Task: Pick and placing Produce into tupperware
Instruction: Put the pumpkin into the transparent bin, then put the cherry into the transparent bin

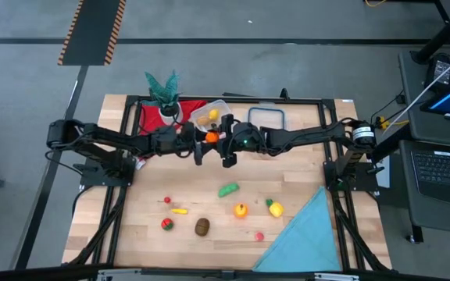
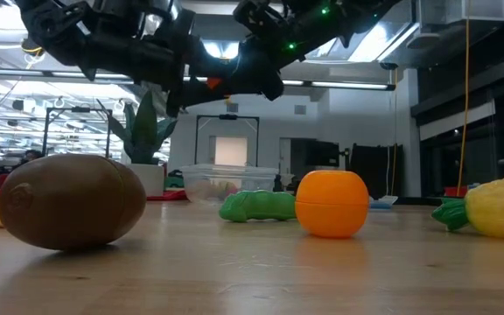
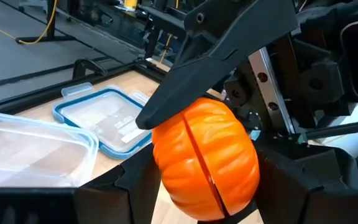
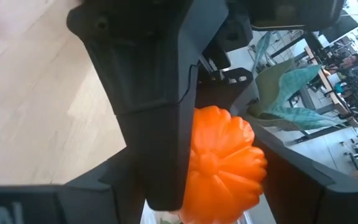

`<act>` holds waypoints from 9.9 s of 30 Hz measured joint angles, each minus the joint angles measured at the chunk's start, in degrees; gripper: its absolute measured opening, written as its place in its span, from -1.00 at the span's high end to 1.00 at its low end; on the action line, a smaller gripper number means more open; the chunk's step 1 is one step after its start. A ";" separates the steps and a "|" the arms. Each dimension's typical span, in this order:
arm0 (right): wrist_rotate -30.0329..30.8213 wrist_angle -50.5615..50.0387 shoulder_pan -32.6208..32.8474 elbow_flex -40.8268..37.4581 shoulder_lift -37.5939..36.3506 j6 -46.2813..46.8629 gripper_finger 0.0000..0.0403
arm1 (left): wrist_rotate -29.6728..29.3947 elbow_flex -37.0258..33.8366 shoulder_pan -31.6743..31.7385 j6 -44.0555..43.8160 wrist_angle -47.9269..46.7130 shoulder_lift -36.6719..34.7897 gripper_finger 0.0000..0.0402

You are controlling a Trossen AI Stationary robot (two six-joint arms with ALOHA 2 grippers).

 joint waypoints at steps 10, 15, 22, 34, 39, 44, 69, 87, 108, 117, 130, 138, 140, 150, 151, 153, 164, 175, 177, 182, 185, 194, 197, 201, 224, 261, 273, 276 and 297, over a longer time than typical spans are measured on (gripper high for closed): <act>0.34 -0.37 -0.01 0.07 -0.02 0.20 -0.26 | -0.01 0.09 0.03 0.37 -0.08 -0.12 -0.05; 0.48 -0.74 -0.02 0.07 -0.02 0.15 -0.26 | 0.00 0.09 0.12 1.72 0.02 -0.12 -0.04; 1.07 -1.01 -0.05 0.03 -0.02 0.03 -0.26 | 3.76 0.11 1.83 1.67 -0.02 -0.12 0.17; 0.33 -1.49 -0.09 -0.13 0.07 0.74 -0.45 | 9.75 0.17 4.45 3.47 -0.92 -0.21 0.23; 0.62 -1.44 -0.11 -0.13 0.09 0.67 -0.47 | 11.75 0.17 5.54 3.66 -0.95 -0.29 0.23; 5.90 -2.06 -0.06 -0.33 -0.53 1.94 -0.47 | 13.17 0.26 7.17 4.69 -2.26 -2.71 0.23; -14.52 16.27 -6.43 -29.88 -23.76 25.53 -0.48 | 13.75 0.24 9.37 16.08 -8.33 -5.95 0.24; -31.18 45.28 -10.22 -51.71 -27.10 33.80 -0.46 | 17.55 0.20 9.28 24.23 -4.28 -5.87 0.24; -19.84 48.80 -13.03 -53.52 -27.12 34.61 -0.46 | -11.39 0.13 7.46 24.14 -0.28 1.39 0.24; -19.87 48.64 -13.03 -53.50 -27.12 34.56 -0.46 | -11.30 0.13 8.04 20.96 -1.73 1.43 0.24; -19.88 48.07 -13.03 -53.50 -27.10 33.93 -0.46 | -7.08 5.97 13.43 18.43 -12.91 1.46 0.24; -19.95 46.37 -13.09 -53.48 -27.08 33.25 -0.46 | -3.79 14.17 16.28 21.57 -15.76 8.37 0.24; -20.08 46.14 -13.24 -53.48 -27.08 33.22 -0.46 | -3.08 15.97 17.22 22.58 -16.74 10.18 0.24; -20.11 44.77 -13.39 -53.48 -27.08 33.04 -0.46 | 0.31 22.02 18.90 22.66 -28.14 11.88 0.24; -20.13 44.65 -13.38 -53.48 -27.08 32.99 -0.46 | 0.31 22.85 18.90 22.66 -30.09 11.88 0.24; -20.15 44.47 -13.38 -53.48 -27.08 32.83 -0.46 | 0.34 24.90 18.79 22.66 -34.29 11.83 0.24; -20.21 43.94 -13.39 -53.48 -27.08 32.44 -0.46 | 4.04 33.25 18.61 22.21 -55.04 11.77 0.24; -20.23 43.60 -13.38 -53.48 -27.08 32.78 -0.46 | 4.55 33.94 18.61 21.19 -56.96 12.85 0.24; -20.23 43.59 -13.40 -53.48 -27.08 32.81 -0.46 | 4.55 33.92 18.61 21.17 -57.37 13.97 0.24; -20.23 43.48 -13.38 -53.48 -27.08 32.81 -0.46 | 4.88 33.90 19.31 21.17 -56.38 18.10 0.24; -20.23 43.47 -13.40 -53.48 -27.08 32.81 -0.46 | 6.18 33.90 20.11 21.17 -54.68 20.82 0.24; -20.21 43.40 -13.40 -53.46 -27.08 32.77 -0.46 | 10.40 33.88 22.10 21.19 -50.86 25.32 0.24; -20.20 43.29 -13.38 -53.46 -27.08 31.73 -0.46 | 10.84 33.86 22.26 21.21 -49.63 25.74 0.24; -20.17 43.28 -13.39 -53.46 -27.08 31.65 -0.46 | 10.97 33.86 22.22 21.85 -47.91 25.72 0.24; -20.15 43.23 -13.40 -53.46 -27.08 31.54 -0.46 | 10.95 34.23 22.37 22.33 -45.46 27.65 0.24; -20.11 42.73 -13.40 -53.46 -27.08 31.43 -0.46 | 12.07 46.86 22.31 25.67 -61.55 35.03 0.22; -20.13 42.64 -13.40 -53.46 -27.08 31.48 -0.46 | 11.80 46.86 22.04 25.67 -60.89 35.03 -0.04; -20.13 42.60 -13.40 -53.46 -27.08 31.48 -0.46 | 11.80 46.86 22.09 25.67 -60.89 35.03 -0.02; -20.50 42.64 -13.38 -53.46 -27.08 31.48 -0.46 | 11.61 22.57 17.90 25.38 -41.47 6.35 -0.03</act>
